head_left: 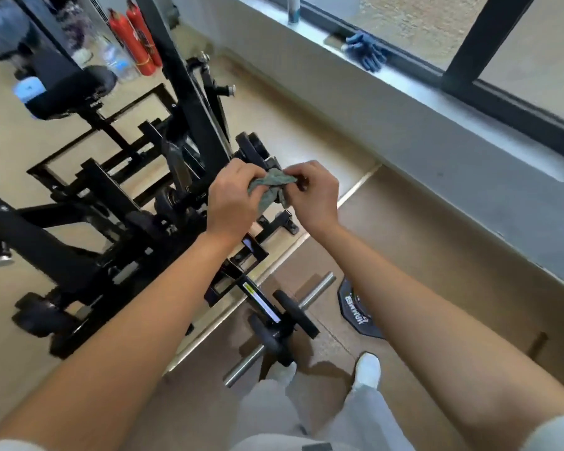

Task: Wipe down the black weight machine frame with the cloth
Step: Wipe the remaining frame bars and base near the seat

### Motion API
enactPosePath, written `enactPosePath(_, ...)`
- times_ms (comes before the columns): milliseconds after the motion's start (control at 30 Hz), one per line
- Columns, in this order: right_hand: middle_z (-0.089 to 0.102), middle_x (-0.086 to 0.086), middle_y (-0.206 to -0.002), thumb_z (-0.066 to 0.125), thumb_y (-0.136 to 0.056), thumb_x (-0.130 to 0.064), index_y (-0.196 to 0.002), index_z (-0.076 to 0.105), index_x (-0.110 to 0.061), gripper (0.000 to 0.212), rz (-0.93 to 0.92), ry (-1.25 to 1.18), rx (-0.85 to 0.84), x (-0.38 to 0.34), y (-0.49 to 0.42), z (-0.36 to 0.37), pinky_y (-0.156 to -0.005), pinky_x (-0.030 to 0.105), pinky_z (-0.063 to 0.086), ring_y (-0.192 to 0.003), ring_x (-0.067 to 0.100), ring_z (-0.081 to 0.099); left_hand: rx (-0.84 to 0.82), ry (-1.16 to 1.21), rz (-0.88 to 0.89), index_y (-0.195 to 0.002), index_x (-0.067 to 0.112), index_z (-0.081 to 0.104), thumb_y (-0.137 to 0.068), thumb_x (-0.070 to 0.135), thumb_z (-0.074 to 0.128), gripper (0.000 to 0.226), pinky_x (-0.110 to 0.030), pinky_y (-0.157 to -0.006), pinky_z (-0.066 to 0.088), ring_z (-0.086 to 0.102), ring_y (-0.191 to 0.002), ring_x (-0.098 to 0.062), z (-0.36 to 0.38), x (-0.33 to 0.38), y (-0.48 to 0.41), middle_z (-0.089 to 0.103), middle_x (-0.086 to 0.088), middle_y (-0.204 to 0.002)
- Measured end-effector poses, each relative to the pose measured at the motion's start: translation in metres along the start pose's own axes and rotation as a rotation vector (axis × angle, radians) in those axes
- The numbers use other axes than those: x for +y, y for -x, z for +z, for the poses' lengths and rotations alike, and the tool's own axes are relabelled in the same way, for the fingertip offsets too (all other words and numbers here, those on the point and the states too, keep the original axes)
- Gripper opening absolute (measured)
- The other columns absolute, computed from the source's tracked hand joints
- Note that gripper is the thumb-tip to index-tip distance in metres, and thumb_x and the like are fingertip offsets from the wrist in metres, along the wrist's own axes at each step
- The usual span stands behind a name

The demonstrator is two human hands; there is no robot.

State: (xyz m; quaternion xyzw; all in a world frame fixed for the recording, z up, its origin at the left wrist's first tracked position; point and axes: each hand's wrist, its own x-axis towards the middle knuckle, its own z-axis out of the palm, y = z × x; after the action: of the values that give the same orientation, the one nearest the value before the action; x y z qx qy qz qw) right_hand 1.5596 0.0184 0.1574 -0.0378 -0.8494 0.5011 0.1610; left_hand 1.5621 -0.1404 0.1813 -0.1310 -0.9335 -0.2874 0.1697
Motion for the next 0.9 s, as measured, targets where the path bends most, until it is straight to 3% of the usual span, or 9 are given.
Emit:
enactPosePath(100,0.066,-0.004,-0.088,0.074,-0.082,-0.006,-0.095,0.079,-0.014,0.016,-0.065,-0.009,-0.188,0.009,-0.022,-0.018,-0.076,0.035,0.055,-0.078,0.013,0.060,0.102,0.008,-0.132,-0.097,0.009,0.074,-0.085,0.015,0.078,0.014,-0.013,-0.079,0.042,0.059,-0.086,-0.010,0.013,0.015,0.005,0.068,-0.003,-0.095)
enactPosePath(200,0.068,0.000,-0.093,0.072,-0.084,-0.004,-0.097,0.079,-0.014,0.017,-0.046,-0.025,-0.319,0.020,-0.041,-0.025,-0.079,0.041,0.056,-0.085,0.019,0.064,0.144,0.015,-0.307,-0.099,0.012,0.075,-0.083,0.015,0.081,0.018,-0.016,-0.077,0.046,0.057,-0.085,-0.006,0.024,0.032,0.006,0.067,-0.002,-0.098)
enactPosePath(333,0.069,0.005,-0.085,0.066,-0.074,0.006,-0.087,0.076,-0.004,0.020,-0.202,-0.122,-0.344,0.028,-0.053,-0.022,-0.066,0.044,0.057,-0.073,0.019,0.061,0.219,-0.038,-0.453,-0.097,0.015,0.074,-0.082,0.015,0.082,0.017,-0.005,-0.074,0.038,0.060,-0.084,-0.009,0.033,0.057,0.005,0.067,-0.001,-0.098)
enactPosePath(433,0.068,-0.001,-0.082,0.057,-0.071,0.004,-0.085,0.075,-0.004,0.024,-0.211,-0.202,-0.397,0.029,-0.062,-0.019,-0.062,0.036,0.056,-0.070,0.014,0.060,0.261,-0.060,-0.496,-0.096,0.016,0.075,-0.081,0.016,0.083,0.016,-0.023,-0.076,0.050,0.063,-0.084,-0.013,0.036,0.066,0.001,0.067,-0.001,-0.097)
enactPosePath(500,0.070,-0.001,-0.081,0.061,-0.073,0.009,-0.086,0.076,-0.007,0.026,-0.133,-0.200,-0.487,0.029,-0.071,-0.018,-0.064,0.041,0.059,-0.068,0.017,0.063,0.269,-0.064,-0.501,-0.094,0.015,0.075,-0.080,0.017,0.084,0.016,-0.032,-0.075,0.055,0.064,-0.082,-0.013,0.035,0.068,-0.003,0.067,-0.001,-0.095)
enactPosePath(600,0.073,0.003,-0.085,0.062,-0.075,0.015,-0.092,0.077,-0.006,0.031,-0.024,-0.192,-0.627,0.031,-0.090,-0.014,-0.074,0.038,0.061,-0.071,0.018,0.067,0.285,-0.080,-0.484,-0.092,0.013,0.075,-0.079,0.017,0.086,0.017,-0.021,-0.075,0.052,0.061,-0.082,-0.008,0.039,0.068,-0.010,0.067,0.000,-0.094)
enactPosePath(667,0.076,0.005,-0.089,0.066,-0.076,0.011,-0.095,0.077,-0.007,0.028,-0.076,-0.155,-0.706,0.032,-0.106,-0.014,-0.079,0.035,0.061,-0.080,0.018,0.071,0.282,-0.111,-0.425,-0.092,0.011,0.076,-0.079,0.017,0.085,0.016,-0.018,-0.076,0.050,0.062,-0.084,-0.010,0.043,0.069,-0.015,0.067,-0.001,-0.094)
enactPosePath(800,0.074,0.003,-0.087,0.073,-0.078,0.005,-0.094,0.077,-0.009,0.021,-0.002,-0.144,-0.873,0.039,-0.134,-0.008,-0.070,0.031,0.059,-0.079,0.015,0.069,0.260,-0.228,-0.268,-0.092,0.006,0.078,-0.083,0.013,0.082,0.013,-0.032,-0.072,0.056,0.063,-0.082,-0.018,0.052,0.064,-0.023,0.067,-0.006,-0.090)
enactPosePath(900,0.074,0.008,-0.085,0.072,-0.080,0.004,-0.089,0.076,-0.012,0.019,0.054,-0.188,-0.945,0.041,-0.140,-0.005,-0.073,0.045,0.062,-0.078,0.019,0.069,0.272,-0.314,-0.156,-0.092,0.003,0.078,-0.087,0.012,0.079,0.010,-0.037,-0.068,0.056,0.062,-0.079,-0.021,0.049,0.060,-0.025,0.066,-0.008,-0.087)
